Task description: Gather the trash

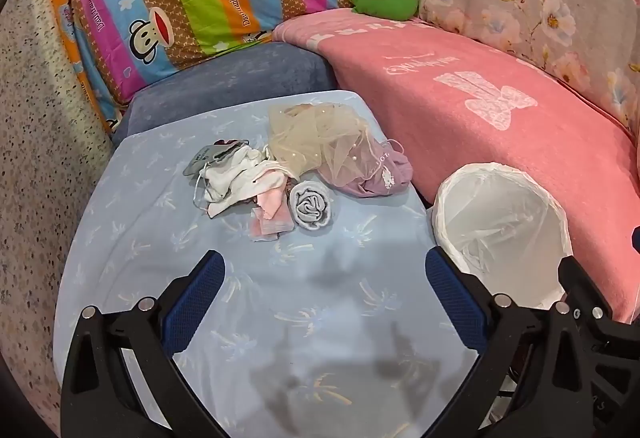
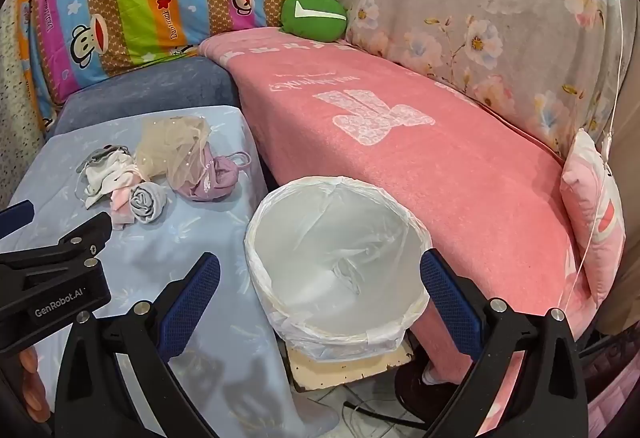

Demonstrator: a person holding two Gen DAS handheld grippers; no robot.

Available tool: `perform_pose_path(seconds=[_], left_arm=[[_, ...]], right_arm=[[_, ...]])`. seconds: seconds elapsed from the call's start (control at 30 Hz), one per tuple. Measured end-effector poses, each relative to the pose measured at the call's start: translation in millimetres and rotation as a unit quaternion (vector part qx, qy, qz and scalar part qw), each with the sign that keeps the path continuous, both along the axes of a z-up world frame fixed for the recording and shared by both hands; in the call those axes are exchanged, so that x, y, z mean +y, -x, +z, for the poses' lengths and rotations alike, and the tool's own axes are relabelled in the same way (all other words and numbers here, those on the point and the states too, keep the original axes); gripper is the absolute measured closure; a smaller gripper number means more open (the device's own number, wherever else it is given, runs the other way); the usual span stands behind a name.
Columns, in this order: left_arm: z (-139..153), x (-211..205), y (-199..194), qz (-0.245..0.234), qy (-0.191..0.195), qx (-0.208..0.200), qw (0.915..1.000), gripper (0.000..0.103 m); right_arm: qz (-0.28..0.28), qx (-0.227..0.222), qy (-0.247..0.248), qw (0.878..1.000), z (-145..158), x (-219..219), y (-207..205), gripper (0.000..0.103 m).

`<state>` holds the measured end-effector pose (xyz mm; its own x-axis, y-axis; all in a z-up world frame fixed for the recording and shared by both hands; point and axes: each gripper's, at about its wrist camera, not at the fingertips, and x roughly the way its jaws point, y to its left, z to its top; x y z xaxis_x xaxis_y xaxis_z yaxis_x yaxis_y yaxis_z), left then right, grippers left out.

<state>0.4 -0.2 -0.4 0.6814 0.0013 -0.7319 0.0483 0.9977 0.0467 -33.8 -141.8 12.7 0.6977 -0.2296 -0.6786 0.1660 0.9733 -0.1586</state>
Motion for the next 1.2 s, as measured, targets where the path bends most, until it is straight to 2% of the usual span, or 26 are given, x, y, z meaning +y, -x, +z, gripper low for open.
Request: perform_pose_path(seconds=[1.2], left_arm=[[10.2,-6.7,3.2,-0.01,0.002,-0.017,0.9998,0.007]], right_arm=[[-0.001,-0.002,-0.002,1.0,3.7,-4.9,-1.2,0.006]])
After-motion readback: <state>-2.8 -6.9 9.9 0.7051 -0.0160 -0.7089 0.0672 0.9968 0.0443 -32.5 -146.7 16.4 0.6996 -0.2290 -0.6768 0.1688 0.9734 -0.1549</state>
